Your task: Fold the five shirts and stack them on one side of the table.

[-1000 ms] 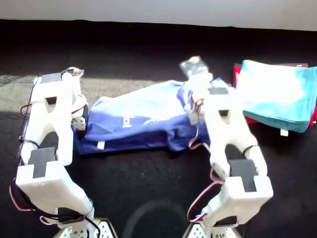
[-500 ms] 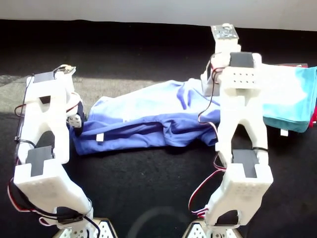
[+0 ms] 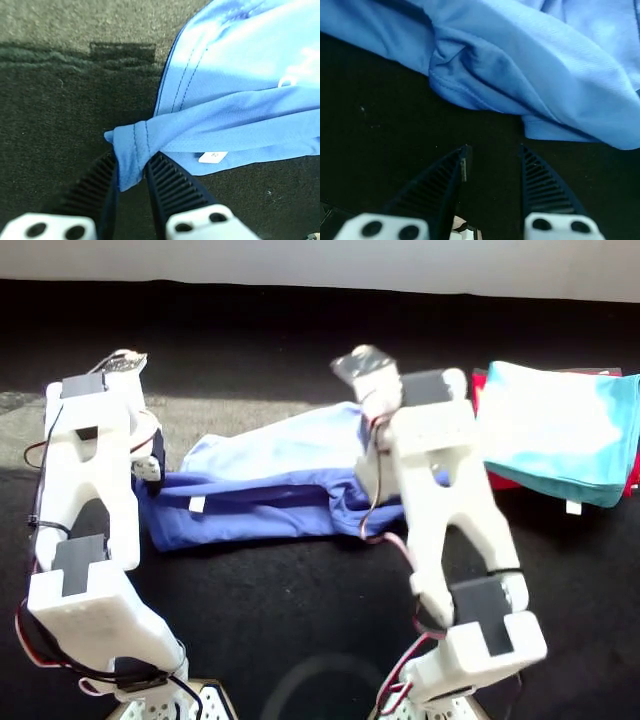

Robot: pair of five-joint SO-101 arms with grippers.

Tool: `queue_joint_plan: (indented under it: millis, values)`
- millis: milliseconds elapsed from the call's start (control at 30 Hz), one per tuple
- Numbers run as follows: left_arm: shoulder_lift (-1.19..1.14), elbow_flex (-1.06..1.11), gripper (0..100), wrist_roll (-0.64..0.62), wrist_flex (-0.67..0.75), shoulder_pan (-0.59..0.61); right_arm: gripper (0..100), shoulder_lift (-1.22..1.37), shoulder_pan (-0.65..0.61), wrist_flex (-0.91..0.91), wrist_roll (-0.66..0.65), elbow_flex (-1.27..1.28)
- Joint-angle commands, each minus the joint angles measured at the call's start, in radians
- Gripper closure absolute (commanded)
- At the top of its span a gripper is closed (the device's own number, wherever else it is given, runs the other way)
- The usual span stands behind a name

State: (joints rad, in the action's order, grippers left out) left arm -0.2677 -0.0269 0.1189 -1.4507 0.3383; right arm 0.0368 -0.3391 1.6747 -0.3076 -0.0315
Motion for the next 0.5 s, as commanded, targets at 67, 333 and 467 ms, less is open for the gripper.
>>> queue_joint_plan:
  millis: [67,333,467]
  values:
    - [0.005,-0.116,99,0.003,0.020,0.012,83.4,-0.136,-0.094,-0.302,-0.003,0.403]
    - [0.005,-0.145,99,0.003,0.017,0.012,73.0,-0.117,-0.076,-0.673,-0.002,0.578]
    - [0.005,-0.143,99,0.003,0.017,0.012,73.1,-0.010,-0.018,-0.728,-0.002,0.519]
